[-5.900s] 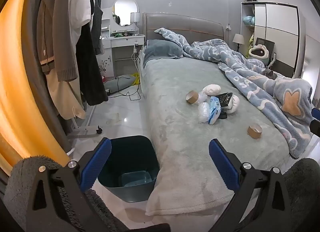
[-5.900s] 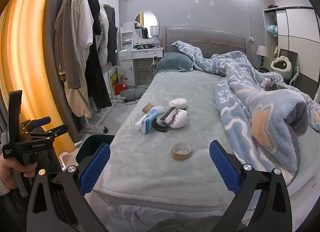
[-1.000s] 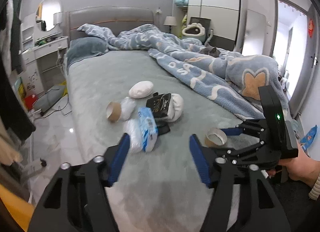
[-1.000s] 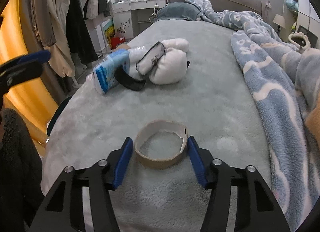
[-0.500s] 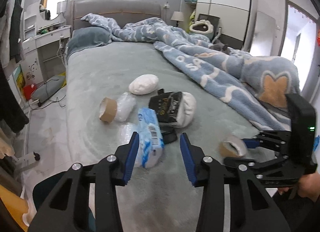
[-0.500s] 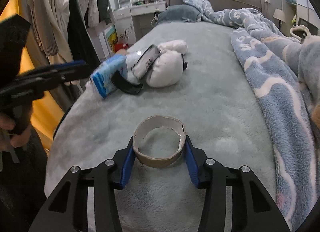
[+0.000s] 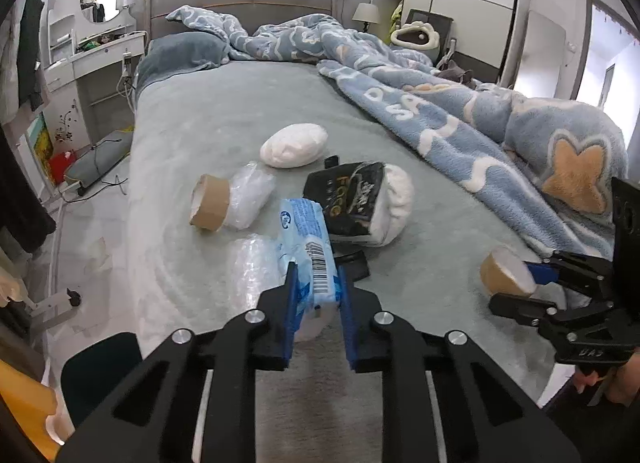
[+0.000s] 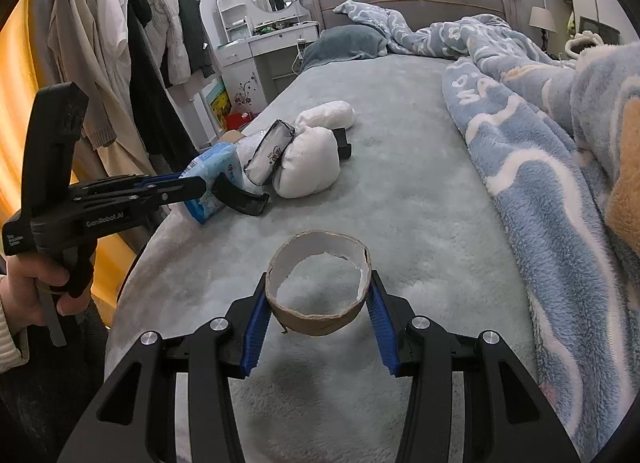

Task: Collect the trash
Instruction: 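Carry the wipe pack with the left tool and tape roll with the right tool to the bin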

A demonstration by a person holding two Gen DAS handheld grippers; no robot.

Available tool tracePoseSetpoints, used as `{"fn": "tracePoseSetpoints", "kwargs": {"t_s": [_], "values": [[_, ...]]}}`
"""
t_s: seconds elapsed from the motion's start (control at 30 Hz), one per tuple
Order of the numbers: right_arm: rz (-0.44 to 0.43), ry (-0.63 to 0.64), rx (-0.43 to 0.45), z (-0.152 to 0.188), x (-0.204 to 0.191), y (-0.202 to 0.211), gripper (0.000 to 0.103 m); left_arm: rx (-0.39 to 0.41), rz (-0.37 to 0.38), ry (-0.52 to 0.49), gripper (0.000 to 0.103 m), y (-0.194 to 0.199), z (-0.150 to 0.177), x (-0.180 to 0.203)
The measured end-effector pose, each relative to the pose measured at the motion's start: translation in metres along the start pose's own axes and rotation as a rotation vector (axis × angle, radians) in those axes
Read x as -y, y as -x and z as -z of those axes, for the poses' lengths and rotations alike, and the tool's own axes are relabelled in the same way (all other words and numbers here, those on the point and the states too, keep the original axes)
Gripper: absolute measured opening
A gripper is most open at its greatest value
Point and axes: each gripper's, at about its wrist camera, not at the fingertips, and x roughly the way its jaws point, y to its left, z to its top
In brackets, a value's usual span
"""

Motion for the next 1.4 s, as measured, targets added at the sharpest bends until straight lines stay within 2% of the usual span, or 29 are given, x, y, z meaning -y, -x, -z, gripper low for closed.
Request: {"fn": "tracePoseSetpoints", "kwargs": {"t_s": [0.27,0.53,0.8,1.07,1.27,1.4], "values": [[-0.007,0.004,0.024,-0.011,-0.011,0.000,0.047,0.056,0.046,-0.024,0.016,0.017,-0.013,0.008],[0.007,-0.014,0.062,-0.028,-0.030,0.002,0.047,0.144,0.101,-0.012,0.016,0.060,-0.030,0.009],[-0.007,0.002,0.089,-0.054,-0.071,0.001,0.047,0.150,0.050,0.009,0.016,0.084,-0.020,-0.021],[-0.008,0.037,0.079,-0.075,-0.121,-0.003,0.047,0.118,-0.017,0.091,0.016,0.094,-0.001,-0.068],[-0.023,0.057,0.042,-0.084,-0.158,-0.020,0.047,0.061,-0.046,0.160,0.016,0.092,0.015,-0.109],[-0.049,0.081,0.020,-0.088,-0.186,-0.034,0.047,0.020,-0.110,0.203,0.016,0.093,0.029,-0.139]]}}
